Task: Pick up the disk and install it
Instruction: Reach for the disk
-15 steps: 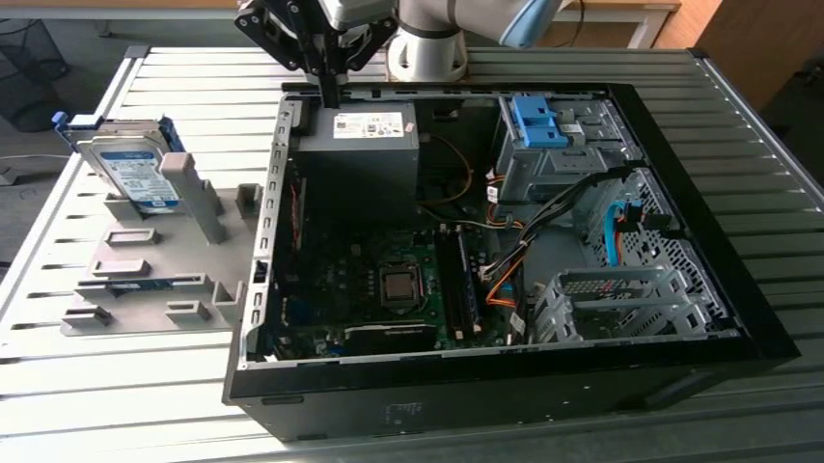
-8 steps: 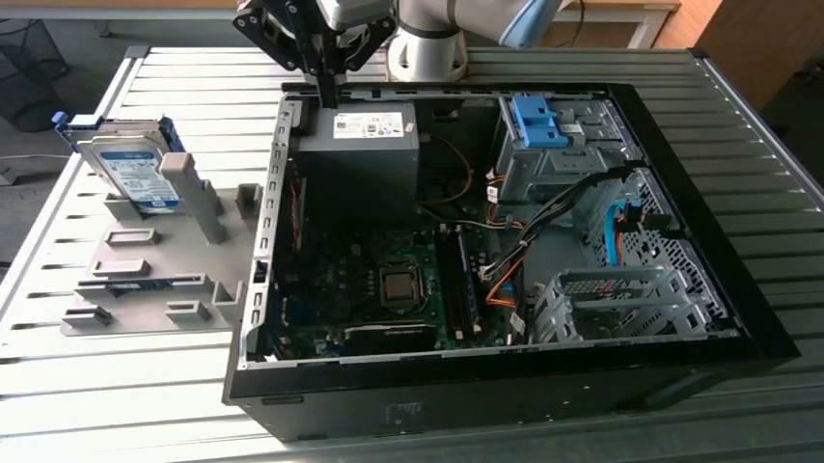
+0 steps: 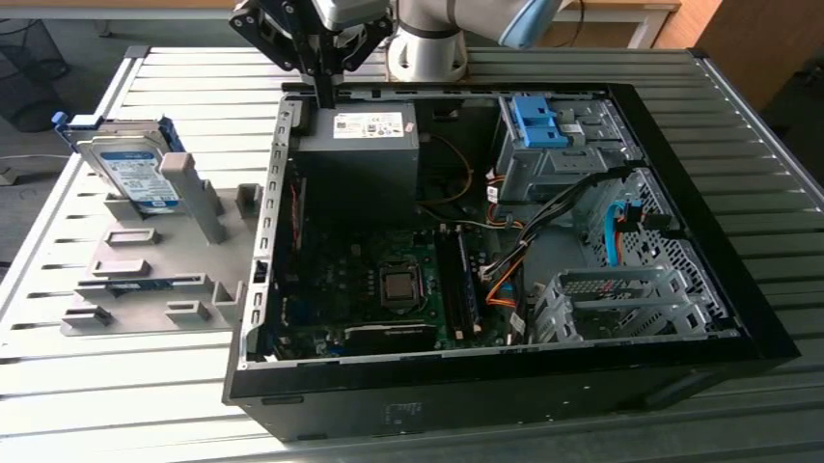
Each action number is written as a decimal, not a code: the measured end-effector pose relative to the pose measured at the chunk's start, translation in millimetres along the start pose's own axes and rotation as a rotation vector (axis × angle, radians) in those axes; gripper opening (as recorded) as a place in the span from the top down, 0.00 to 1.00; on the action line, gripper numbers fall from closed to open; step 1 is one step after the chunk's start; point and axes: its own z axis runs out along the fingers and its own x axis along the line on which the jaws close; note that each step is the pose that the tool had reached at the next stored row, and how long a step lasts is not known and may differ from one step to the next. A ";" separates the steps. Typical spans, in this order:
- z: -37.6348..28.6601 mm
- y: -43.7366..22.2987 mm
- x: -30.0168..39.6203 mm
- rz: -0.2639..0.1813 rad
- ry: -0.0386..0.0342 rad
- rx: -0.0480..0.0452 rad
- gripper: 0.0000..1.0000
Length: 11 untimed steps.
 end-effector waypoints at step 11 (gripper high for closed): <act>0.0 -0.4 5.1 0.000 0.0000 0.0000 0.89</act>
